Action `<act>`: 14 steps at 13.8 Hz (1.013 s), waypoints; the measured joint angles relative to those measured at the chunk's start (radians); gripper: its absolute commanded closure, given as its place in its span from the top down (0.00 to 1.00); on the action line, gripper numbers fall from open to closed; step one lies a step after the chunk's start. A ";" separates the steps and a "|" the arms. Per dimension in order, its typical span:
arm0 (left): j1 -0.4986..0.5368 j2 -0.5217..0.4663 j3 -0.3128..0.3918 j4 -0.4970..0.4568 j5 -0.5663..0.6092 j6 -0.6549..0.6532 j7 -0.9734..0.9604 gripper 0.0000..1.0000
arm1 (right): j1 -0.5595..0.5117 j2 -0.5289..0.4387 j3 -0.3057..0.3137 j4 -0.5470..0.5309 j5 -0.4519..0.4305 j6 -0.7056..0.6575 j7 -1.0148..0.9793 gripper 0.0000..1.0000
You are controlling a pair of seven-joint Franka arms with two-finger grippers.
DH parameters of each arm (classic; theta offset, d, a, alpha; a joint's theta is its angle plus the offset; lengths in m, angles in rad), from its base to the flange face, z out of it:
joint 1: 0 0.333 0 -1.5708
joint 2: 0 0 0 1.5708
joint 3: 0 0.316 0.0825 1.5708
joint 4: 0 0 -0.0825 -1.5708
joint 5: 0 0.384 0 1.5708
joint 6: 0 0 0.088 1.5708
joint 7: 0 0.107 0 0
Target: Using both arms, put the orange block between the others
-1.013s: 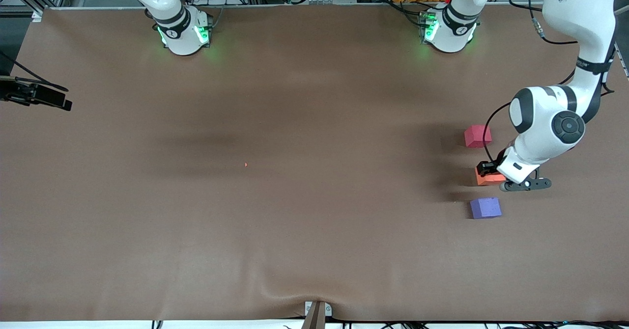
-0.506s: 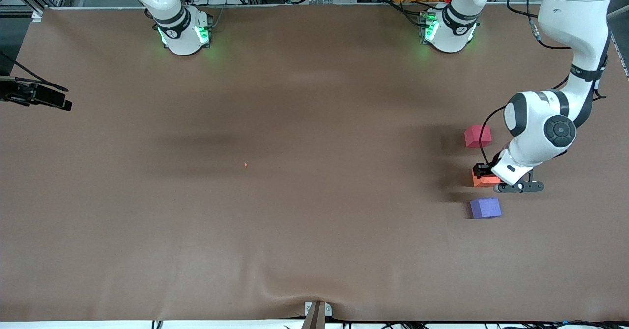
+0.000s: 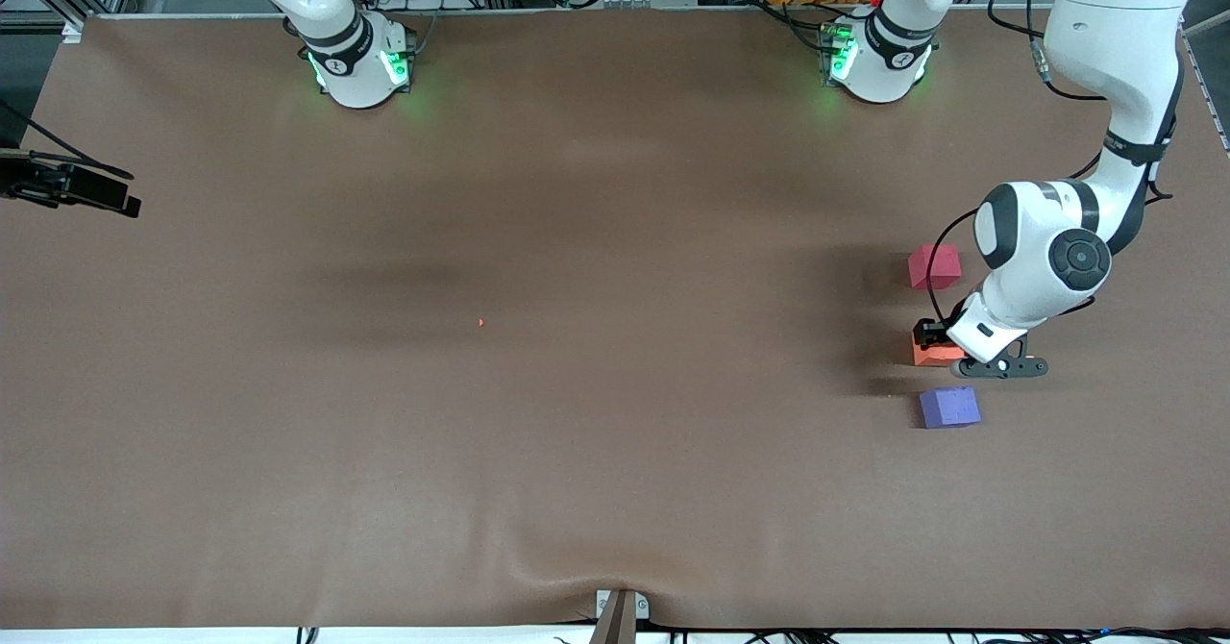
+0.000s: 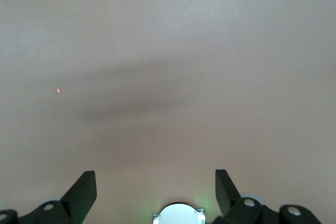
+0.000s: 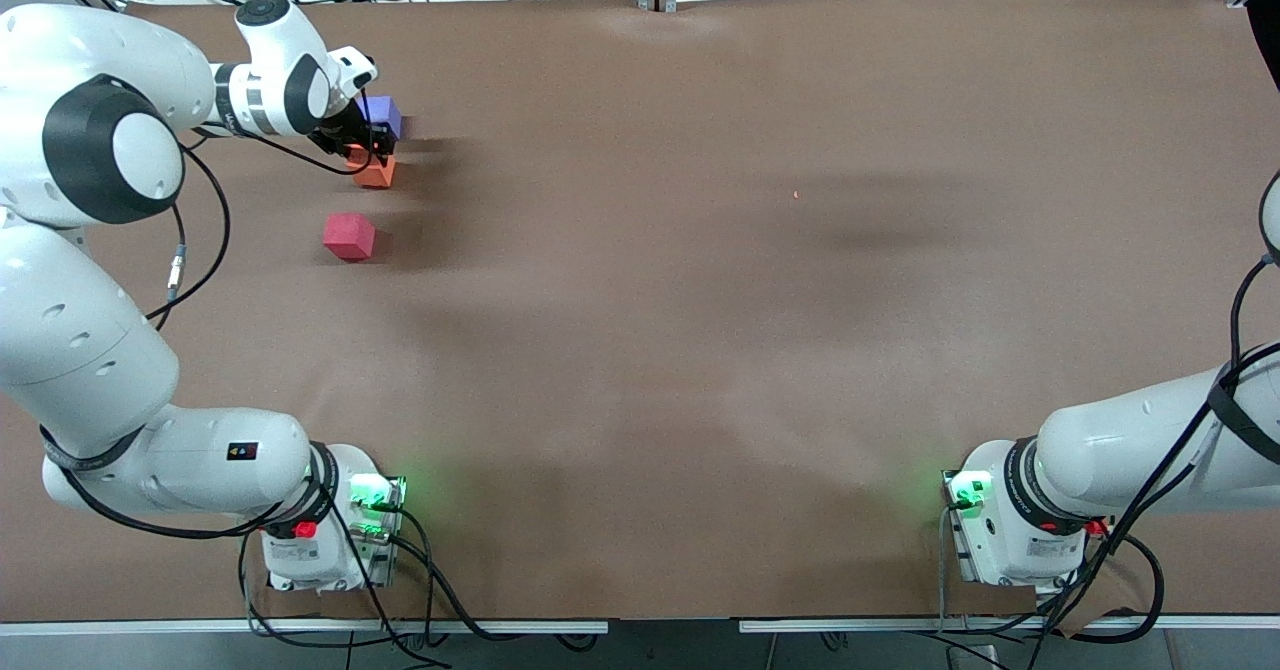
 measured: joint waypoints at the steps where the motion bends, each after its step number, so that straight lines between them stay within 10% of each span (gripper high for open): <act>1: 0.001 0.000 0.000 0.000 0.000 0.000 0.002 0.17 | 0.000 0.000 0.000 0.000 0.000 0.000 0.000 1.00; 3: 0.012 0.002 0.001 0.000 0.000 0.000 0.002 0.27 | 0.000 0.000 0.000 0.000 0.000 0.001 0.000 1.00; 5: 0.026 0.004 0.001 0.000 0.000 0.000 0.004 1.00 | 0.000 0.000 0.000 0.000 0.000 0.001 0.000 1.00; 14: 0.034 -0.038 0.001 0.136 -0.055 -0.105 0.005 1.00 | 0.002 0.000 0.000 0.000 0.000 0.001 0.000 1.00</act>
